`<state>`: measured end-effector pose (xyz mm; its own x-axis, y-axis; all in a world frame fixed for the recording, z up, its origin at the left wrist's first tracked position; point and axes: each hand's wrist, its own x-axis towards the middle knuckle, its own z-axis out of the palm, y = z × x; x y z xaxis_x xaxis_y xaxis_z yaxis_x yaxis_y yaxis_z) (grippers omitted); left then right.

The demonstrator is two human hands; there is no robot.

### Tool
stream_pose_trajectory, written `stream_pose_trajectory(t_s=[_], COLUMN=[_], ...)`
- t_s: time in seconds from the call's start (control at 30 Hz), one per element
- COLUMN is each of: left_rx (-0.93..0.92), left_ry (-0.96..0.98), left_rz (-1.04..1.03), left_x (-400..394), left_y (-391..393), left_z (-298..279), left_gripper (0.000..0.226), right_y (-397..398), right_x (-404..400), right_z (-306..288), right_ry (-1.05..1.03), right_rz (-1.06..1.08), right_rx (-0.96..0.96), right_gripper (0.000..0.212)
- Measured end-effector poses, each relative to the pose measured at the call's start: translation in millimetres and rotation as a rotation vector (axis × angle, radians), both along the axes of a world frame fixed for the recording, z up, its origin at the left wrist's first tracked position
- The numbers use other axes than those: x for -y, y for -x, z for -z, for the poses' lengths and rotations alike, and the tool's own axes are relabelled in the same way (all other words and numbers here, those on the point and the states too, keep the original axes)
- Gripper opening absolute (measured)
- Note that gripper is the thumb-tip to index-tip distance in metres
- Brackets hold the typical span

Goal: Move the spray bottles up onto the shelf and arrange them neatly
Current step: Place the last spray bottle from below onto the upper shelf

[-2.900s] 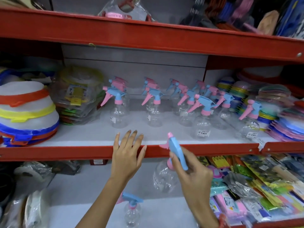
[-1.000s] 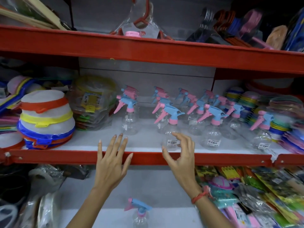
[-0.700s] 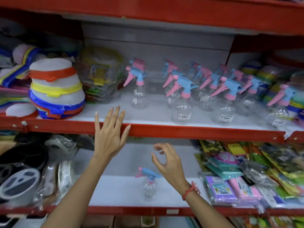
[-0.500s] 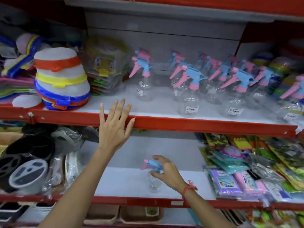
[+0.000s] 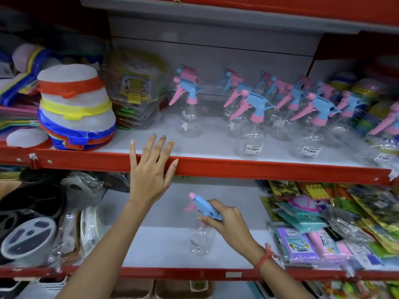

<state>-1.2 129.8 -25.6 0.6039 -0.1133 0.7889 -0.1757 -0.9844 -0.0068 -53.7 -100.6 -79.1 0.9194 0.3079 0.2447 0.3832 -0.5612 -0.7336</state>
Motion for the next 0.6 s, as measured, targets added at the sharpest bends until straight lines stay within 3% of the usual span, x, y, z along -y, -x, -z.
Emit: stream_pose_trajectory(t_s=[0.33,0.6], left_rx=[0.018,0.010], left_ry=[-0.004,0.013], left_rz=[0.010,0.012], left_x=[0.4,1.3], left_y=[5.3,2.6], left_z=[0.0,-0.2], left_gripper=[0.051,0.053], right_y=[6.0,-44.3], right_x=[-7.1,-30.0], right_z=[-161.9,-224.1], right_ry=[-0.199,-0.332], right_rz=[0.006,0.108], right_rx=[0.375,0.541], right_gripper=[0.027,0.026])
